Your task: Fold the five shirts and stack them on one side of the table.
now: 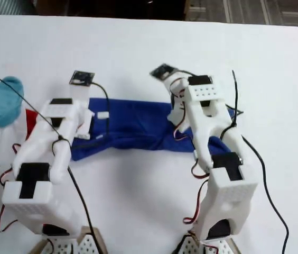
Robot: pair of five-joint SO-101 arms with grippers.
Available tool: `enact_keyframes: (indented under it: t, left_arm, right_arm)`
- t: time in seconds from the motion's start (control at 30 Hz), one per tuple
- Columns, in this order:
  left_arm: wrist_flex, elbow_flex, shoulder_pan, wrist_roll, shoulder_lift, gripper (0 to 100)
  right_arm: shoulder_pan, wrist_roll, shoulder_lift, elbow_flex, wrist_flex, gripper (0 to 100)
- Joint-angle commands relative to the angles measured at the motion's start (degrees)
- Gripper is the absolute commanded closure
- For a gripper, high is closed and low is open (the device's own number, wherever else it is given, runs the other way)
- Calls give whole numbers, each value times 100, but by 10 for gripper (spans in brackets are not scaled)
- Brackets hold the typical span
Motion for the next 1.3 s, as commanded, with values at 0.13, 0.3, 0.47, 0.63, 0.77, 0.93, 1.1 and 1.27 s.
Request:
enact_keyframes:
  t: [0.13, 0.3, 0.47, 0.63, 0.77, 0.93, 1.1, 1.27]
  left_arm:
    - [-132, 4, -35, 44, -26, 974]
    - [-132, 4, -35, 44, -26, 974]
    - [-132, 4, -35, 44, -26, 974]
    - [-132, 4, -35, 44, -26, 974]
    - [-132, 4, -35, 44, -26, 974]
    - [-132, 4, -35, 44, -26, 974]
    - [-132, 4, -35, 44, -26, 974]
    - [-132, 4, -35, 44, -26, 974]
  right_arm:
    - [-75, -563, -119, 18, -365, 978]
    - [-22, -571, -479, -44, 207, 978]
    - [233, -536, -1719, 62, 1024, 978]
    - [998, 167, -2422, 1231, 857, 978]
    - [1780, 475, -2431, 1881, 48, 978]
    - [1938, 475, -1719, 1987, -620, 978]
    - [1938, 422, -840, 1116, -848, 978]
    - [2123, 281, -822, 325, -813, 978]
